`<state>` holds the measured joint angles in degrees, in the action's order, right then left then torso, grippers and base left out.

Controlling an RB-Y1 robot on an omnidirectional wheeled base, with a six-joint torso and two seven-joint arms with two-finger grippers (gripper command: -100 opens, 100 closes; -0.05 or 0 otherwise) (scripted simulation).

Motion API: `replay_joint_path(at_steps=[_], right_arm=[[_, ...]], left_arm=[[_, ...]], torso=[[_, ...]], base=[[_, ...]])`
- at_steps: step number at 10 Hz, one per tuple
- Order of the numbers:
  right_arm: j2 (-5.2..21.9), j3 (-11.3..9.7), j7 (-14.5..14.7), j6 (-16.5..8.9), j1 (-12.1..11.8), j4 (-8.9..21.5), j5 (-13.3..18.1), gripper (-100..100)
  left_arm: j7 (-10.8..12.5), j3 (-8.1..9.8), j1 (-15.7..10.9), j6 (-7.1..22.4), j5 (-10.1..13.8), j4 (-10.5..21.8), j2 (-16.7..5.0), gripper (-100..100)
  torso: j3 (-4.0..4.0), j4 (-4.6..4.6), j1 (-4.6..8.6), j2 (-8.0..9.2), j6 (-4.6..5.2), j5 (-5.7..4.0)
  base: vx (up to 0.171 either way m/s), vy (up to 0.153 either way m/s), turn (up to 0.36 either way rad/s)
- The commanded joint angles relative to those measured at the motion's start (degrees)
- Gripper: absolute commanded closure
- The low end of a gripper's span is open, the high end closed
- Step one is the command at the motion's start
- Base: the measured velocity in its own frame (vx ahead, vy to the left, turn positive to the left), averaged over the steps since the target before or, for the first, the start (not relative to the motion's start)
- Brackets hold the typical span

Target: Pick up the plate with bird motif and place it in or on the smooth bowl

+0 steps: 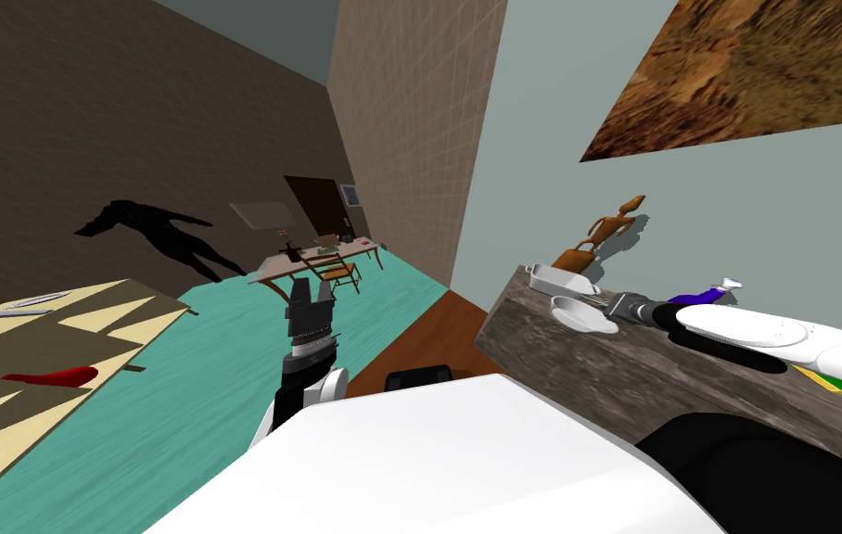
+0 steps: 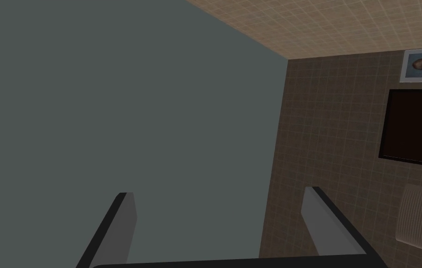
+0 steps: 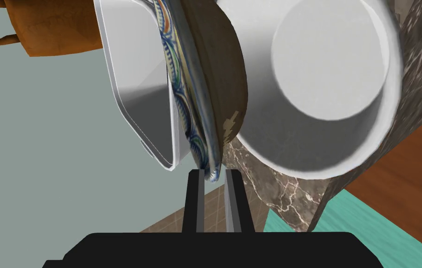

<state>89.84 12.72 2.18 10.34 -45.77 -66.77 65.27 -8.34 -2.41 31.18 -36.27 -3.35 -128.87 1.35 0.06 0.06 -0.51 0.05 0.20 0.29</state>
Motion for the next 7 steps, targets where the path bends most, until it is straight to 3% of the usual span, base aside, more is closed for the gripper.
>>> replay_joint_path(at_steps=[1,2,3,7], right_arm=[[0.0,0.0,-0.2,1.9,-0.9,0.2,-0.1,100],[-0.3,-0.3,0.1,1.2,0.1,0.4,0.0,100],[-0.4,-0.4,0.2,1.6,0.1,0.5,0.0,-100],[-0.4,-0.4,0.2,1.6,0.1,0.4,0.0,-100]], left_arm=[[0.0,0.0,0.0,0.0,0.0,0.0,0.0,0],[0.0,0.0,0.0,0.0,0.0,0.0,0.0,0],[0.0,0.0,0.0,0.0,0.0,0.0,0.0,0],[0.0,0.0,0.0,0.0,0.0,0.0,0.0,0]], torso=[[0.0,0.0,0.0,0.0,0.0,0.0],[0.0,0.0,0.04,0.0,0.01,-0.02],[0.01,0.01,0.06,0.0,-0.09,0.02],[0.0,0.01,0.07,-0.01,-0.1,0.02]], base=[[0.023,0.02,-0.096],[0.008,0.011,-0.034],[0.0,0.0,0.0],[0.0,0.0,0.0]])
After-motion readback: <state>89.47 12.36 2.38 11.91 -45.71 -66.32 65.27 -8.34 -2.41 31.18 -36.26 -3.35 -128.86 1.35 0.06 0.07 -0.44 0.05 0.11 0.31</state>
